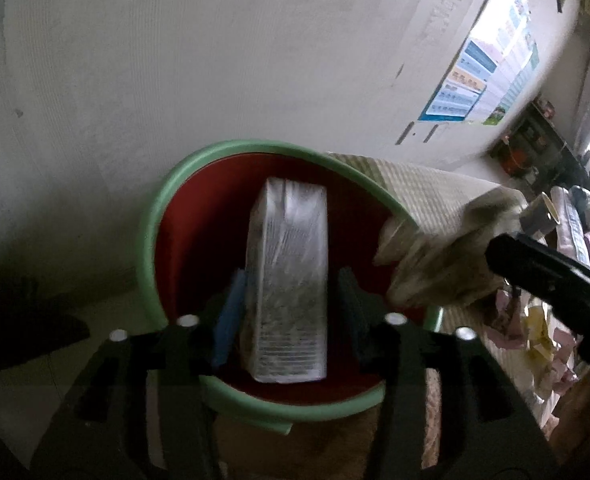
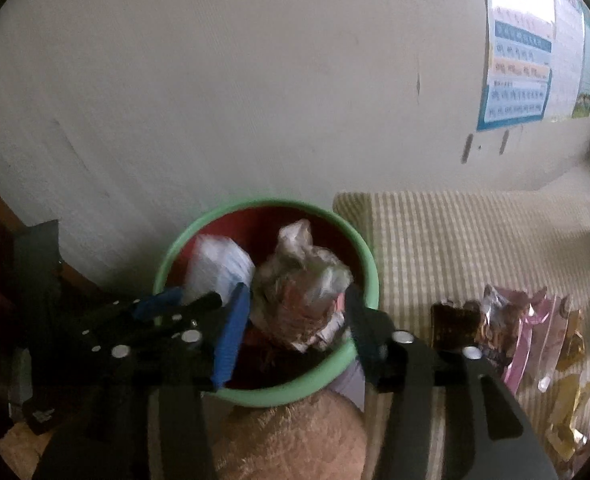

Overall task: Collect trash
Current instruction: 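Carry the carton and paper wrapper over the green bucket and open both grippers, then grasp the pink-and-brown snack bag with the left gripper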

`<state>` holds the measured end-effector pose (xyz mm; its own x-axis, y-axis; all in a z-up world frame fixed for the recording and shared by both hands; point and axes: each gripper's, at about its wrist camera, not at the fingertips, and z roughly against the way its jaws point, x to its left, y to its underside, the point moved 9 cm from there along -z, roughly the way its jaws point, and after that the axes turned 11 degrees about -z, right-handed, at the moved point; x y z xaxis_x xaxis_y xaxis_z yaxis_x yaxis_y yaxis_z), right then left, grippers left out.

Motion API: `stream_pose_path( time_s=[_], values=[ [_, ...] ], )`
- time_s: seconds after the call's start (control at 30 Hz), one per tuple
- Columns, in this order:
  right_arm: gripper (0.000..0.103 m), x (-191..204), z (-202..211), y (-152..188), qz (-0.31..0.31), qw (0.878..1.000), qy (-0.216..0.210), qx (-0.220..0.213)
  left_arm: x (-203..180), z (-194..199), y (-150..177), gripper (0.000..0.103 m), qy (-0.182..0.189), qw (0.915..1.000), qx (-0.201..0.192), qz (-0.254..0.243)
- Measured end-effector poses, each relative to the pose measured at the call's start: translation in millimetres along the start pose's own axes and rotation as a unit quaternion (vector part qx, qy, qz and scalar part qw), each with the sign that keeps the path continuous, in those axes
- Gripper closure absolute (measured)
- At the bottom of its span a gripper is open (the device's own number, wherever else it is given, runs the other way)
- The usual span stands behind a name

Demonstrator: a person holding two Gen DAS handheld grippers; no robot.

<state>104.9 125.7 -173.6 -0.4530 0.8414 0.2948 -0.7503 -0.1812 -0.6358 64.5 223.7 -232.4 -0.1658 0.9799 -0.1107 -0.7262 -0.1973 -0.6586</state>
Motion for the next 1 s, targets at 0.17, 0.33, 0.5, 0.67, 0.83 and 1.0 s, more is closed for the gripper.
stream_pose_path(
  time_s=[0.17,0.33,0.5,0.67,0.83,1.0],
  values=[
    [0.052,-2,6,0,-0.009,1.0,-0.005,-0.006,2,5,-2,0.05,-0.005,1.0,-0.004,0.001],
    [0.052,-23,31,8,-0.032,0.999,0.001,-0.017,-14,11,-4,0.05,0.0,0.9998,-0.009,-0.018],
    [0.052,-72,70,32,-0.065,0.997,0.031,-0.024,-43,18,-8,0.05,0.013,0.9986,-0.014,-0.05],
    [0.051,-145,113,73,-0.116,0.988,0.097,-0.037,-91,21,-7,0.05,0.038,0.9946,-0.012,-0.096],
    [0.051,-217,146,118,-0.201,0.967,0.147,-0.05,-152,12,4,0.05,0.091,0.9868,0.011,-0.133],
    [0.051,-243,166,125,-0.239,0.958,0.141,-0.074,-196,-8,7,0.049,0.111,0.9811,0.03,-0.156]
  ],
)
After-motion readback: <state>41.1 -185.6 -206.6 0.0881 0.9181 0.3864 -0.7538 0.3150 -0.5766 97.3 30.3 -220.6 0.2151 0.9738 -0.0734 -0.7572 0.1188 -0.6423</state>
